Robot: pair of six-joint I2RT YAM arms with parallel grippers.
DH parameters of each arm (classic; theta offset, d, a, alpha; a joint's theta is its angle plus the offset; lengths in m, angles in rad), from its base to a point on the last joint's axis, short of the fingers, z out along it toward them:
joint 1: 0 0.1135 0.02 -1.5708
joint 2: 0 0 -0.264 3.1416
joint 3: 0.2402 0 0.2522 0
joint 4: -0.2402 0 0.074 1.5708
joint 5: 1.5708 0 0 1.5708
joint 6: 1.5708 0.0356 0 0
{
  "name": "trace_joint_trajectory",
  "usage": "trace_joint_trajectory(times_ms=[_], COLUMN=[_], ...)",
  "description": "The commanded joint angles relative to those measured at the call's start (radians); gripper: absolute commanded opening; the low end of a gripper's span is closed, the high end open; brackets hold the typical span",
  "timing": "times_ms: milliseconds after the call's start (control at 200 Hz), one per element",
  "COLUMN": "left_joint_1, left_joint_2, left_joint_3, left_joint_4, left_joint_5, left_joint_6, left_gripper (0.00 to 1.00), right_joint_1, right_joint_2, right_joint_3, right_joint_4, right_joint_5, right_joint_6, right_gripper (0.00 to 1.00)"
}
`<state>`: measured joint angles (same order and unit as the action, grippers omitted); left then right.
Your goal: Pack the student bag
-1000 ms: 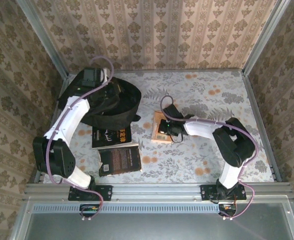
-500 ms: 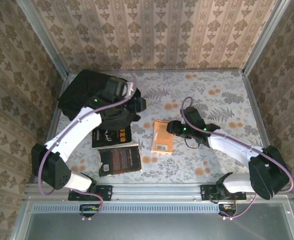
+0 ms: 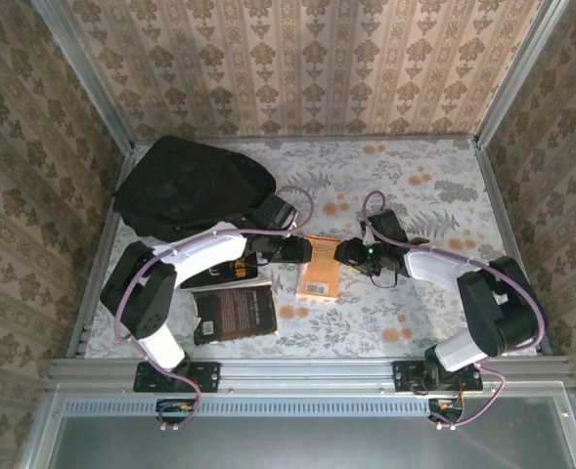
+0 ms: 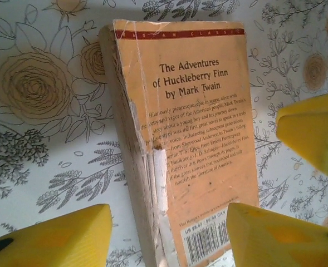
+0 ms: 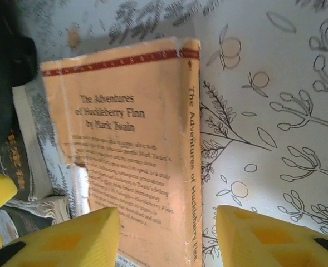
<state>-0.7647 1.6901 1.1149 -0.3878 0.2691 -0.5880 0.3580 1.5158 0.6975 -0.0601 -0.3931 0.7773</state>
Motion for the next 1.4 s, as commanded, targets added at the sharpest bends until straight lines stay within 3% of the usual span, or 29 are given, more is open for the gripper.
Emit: trace_joint_trajectory(times_ms=[0, 230, 870, 1395], left_joint_1=[-0.004, -0.004, -0.013, 0.000], left_joint_2=[0.048, 0.132, 0.236, 0.202], left_joint_3=[0.004, 0.006, 0.024, -0.036], left_joint_4=[0.052, 0.084, 0.144, 0.215], left_joint_5=[0.004, -0.002, 0.086, 0.171], left_joint_6=[-0.012, -0.011, -0.026, -0.050], left_gripper=[0.55, 0.53, 0.34, 0.25], right_joint_1=[0.000, 0.001, 0.053, 0.052], right_joint_2=[0.036, 0.100, 0.185, 0.050], right_joint_3=[-0.001, -0.001, 0.061, -0.017], right_joint_4=[0.026, 0.048, 0.087, 0.396], right_joint_5=[-0.032, -0.037, -0.167, -0.343], right_joint_6=[0.020, 0.007, -0.011, 0.270], right_gripper=[0.49, 0.48, 0.43, 0.44])
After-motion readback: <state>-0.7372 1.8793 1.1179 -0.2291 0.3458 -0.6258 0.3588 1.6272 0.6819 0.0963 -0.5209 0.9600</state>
